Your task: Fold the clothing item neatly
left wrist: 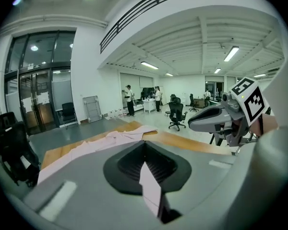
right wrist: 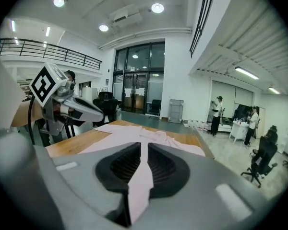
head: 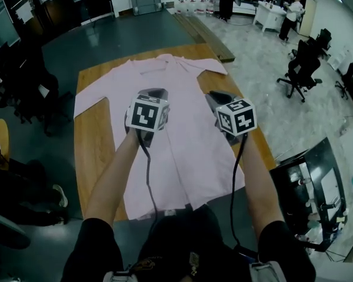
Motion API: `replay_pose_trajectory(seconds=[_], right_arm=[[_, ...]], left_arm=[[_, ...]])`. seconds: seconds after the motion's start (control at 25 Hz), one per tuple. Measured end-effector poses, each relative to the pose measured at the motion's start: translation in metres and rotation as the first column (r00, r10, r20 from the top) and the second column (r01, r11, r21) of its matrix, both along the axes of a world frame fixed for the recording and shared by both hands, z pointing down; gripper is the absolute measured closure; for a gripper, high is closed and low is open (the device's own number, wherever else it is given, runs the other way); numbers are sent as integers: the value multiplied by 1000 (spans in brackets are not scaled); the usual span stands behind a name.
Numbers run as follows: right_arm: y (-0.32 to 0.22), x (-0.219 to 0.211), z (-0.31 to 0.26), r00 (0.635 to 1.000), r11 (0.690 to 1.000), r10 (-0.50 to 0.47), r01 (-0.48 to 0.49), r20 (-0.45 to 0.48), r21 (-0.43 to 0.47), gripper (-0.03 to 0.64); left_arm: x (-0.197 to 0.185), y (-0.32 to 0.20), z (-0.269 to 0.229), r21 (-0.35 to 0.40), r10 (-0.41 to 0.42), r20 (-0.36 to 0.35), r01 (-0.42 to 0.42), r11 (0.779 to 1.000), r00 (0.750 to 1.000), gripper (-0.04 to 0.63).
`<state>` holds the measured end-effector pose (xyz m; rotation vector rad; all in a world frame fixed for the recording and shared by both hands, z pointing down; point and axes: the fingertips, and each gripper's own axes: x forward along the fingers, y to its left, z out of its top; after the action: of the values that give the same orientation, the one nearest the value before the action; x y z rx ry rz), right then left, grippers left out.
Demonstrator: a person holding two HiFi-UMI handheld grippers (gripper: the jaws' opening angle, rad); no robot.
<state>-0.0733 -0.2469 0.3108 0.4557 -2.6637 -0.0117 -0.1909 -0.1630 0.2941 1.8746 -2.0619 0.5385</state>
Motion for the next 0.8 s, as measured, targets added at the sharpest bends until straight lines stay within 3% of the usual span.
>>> replay_pose_trajectory(seconds=[0.2,0.48,0.64,0.8], right_arm=[[-93,-27,8,1000,1000,-1,1,-6,21,571],[-235,-62,81,996,998,-56,56,-75,8,568],[-304,-78,144,981,994,-102,106,-164,11,506],[-363,-79,205,956,990,-137,139,-261,-8,438]], left_arm=[[-22,-69,11,26,-58,-35,59,998,998,588],[-51,-188,74,6,-150,-76,151,988,986,588],[-80,-241,120,-41,-210,-98,207,977,973,588],[-105,-274,164,-112,-232,-70,224,968,970,588]])
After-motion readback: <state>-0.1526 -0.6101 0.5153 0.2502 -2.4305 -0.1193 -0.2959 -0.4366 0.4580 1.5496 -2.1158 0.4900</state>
